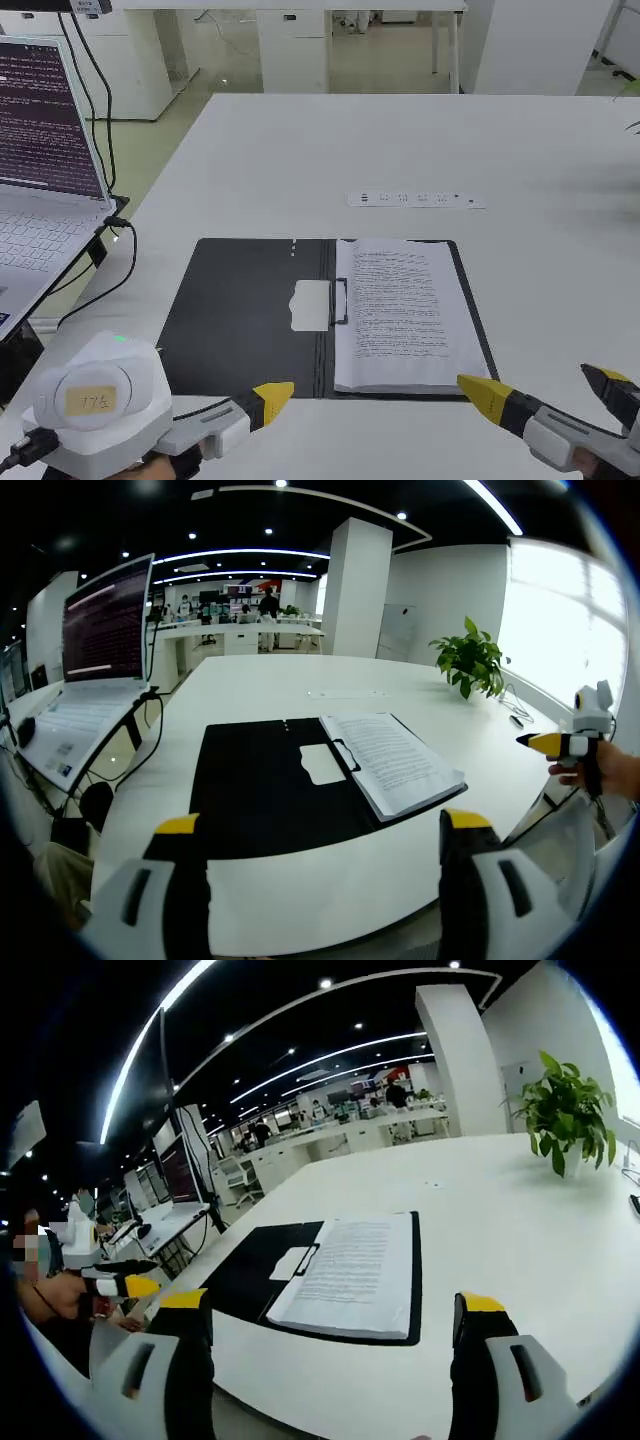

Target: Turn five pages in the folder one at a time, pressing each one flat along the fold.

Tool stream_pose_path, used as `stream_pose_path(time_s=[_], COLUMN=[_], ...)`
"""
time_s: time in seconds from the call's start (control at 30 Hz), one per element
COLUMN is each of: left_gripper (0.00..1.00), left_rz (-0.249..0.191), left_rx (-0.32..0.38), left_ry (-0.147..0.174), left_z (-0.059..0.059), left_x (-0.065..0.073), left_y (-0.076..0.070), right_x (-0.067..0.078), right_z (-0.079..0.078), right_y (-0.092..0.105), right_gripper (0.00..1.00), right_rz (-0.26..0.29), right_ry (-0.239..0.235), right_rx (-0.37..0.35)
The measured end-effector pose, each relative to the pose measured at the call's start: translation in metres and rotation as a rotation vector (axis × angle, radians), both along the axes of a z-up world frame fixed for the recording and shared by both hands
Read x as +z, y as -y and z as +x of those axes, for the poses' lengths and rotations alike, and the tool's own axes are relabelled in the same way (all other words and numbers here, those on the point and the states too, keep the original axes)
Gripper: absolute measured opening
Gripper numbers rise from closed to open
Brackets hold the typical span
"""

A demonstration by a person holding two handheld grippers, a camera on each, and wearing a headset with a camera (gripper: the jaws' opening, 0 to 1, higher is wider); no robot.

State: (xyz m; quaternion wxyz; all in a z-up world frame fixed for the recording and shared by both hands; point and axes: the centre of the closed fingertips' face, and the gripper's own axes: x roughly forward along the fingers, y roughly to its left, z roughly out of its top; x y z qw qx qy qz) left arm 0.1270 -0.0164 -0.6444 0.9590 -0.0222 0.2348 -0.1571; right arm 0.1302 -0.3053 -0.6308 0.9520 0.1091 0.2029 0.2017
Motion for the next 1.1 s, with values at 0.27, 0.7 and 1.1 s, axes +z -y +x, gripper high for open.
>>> stream_pose_path(time_s=[0.27,0.7,1.1], left_gripper=[0.98,0.99,0.98], left_rz=[-0.003,0.0,-0.003], left_rx=[-0.001,0.0,0.007], left_ry=[-0.001,-0.007,-0.011], left_z=[0.0003,-0.0004,-0.0013], left_x=[-0.0003,-0.0019,-0.0026], left_y=[0.0009,-0.0007,-0.0016], right_x=[-0.0007,0.0012,0.0001], right_z=[0.0,0.0007,0.0017], right_y=[-0.0012,-0.0029,-0.002], right_gripper=[1.0,1.0,1.0], right_rz=[-0.004,-0.007,-0.011], right_ry=[-0.005,-0.004,-0.008], right_rx=[0.006,0.01,0.013])
